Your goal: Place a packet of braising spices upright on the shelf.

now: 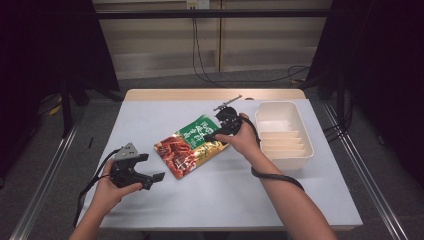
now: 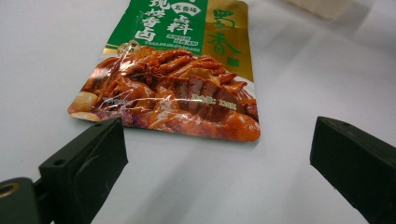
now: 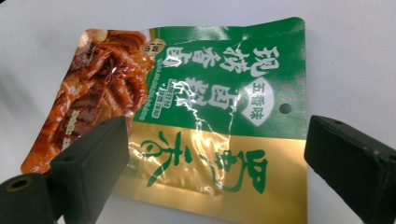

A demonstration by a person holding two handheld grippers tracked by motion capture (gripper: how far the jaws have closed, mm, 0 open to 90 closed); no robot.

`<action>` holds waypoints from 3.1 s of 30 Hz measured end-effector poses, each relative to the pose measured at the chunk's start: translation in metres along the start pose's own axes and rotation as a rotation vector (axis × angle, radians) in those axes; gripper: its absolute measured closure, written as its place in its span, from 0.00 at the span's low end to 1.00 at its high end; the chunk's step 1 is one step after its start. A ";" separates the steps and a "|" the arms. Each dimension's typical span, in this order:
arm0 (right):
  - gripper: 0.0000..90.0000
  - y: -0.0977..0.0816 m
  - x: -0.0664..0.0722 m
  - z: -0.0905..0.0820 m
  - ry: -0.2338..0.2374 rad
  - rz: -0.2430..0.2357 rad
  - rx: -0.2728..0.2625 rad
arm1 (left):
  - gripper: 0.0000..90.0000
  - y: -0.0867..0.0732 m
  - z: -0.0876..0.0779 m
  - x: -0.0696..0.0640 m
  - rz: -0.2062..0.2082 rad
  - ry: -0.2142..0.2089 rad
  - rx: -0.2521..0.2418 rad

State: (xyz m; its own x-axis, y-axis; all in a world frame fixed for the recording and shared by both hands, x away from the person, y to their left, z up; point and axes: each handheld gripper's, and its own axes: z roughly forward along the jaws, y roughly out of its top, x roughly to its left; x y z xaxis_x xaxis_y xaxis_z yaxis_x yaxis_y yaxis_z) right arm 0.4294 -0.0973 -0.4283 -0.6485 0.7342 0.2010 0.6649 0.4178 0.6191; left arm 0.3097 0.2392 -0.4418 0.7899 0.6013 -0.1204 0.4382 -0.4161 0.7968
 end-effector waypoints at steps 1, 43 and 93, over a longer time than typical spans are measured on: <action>0.09 0.000 -0.002 0.002 0.003 0.006 -0.005 | 0.04 0.000 0.000 0.000 0.000 -0.002 0.001; 0.38 0.001 -0.044 0.039 0.078 0.129 0.052 | 0.04 0.002 -0.001 -0.002 0.040 -0.026 -0.010; 0.91 0.031 -0.039 0.045 0.151 0.179 0.203 | 0.05 0.002 0.001 -0.001 0.036 -0.013 0.008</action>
State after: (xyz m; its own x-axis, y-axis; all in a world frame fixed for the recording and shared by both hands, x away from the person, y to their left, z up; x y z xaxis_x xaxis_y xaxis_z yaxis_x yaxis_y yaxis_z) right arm 0.4922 -0.0889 -0.4513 -0.5517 0.7244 0.4133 0.8243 0.3980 0.4027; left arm 0.3103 0.2373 -0.4409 0.8107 0.5769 -0.0994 0.4129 -0.4431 0.7957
